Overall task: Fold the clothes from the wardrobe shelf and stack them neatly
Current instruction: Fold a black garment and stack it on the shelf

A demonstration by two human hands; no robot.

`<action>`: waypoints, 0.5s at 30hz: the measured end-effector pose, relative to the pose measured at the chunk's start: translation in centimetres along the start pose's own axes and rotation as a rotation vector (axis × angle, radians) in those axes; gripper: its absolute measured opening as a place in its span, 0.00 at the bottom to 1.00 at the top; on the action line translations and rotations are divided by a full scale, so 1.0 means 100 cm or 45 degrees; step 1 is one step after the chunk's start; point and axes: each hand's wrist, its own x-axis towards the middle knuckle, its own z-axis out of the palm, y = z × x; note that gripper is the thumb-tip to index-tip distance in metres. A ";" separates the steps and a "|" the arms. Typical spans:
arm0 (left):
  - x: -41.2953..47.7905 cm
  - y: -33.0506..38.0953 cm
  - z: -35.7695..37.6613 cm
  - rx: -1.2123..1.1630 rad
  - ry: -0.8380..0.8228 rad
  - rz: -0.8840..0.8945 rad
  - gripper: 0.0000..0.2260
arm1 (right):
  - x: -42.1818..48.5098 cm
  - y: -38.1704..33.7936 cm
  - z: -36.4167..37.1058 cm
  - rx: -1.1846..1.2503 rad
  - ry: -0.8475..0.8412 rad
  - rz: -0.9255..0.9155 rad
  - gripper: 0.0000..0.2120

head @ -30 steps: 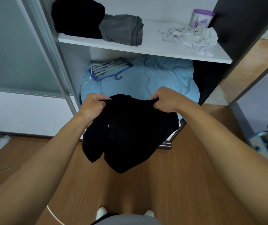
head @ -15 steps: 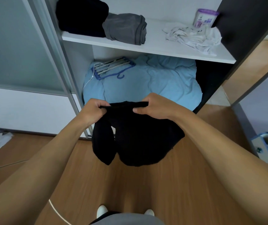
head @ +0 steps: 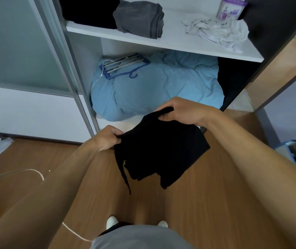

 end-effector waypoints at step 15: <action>-0.009 0.017 -0.006 -0.263 0.141 0.127 0.18 | -0.007 0.016 -0.010 0.263 0.090 0.065 0.07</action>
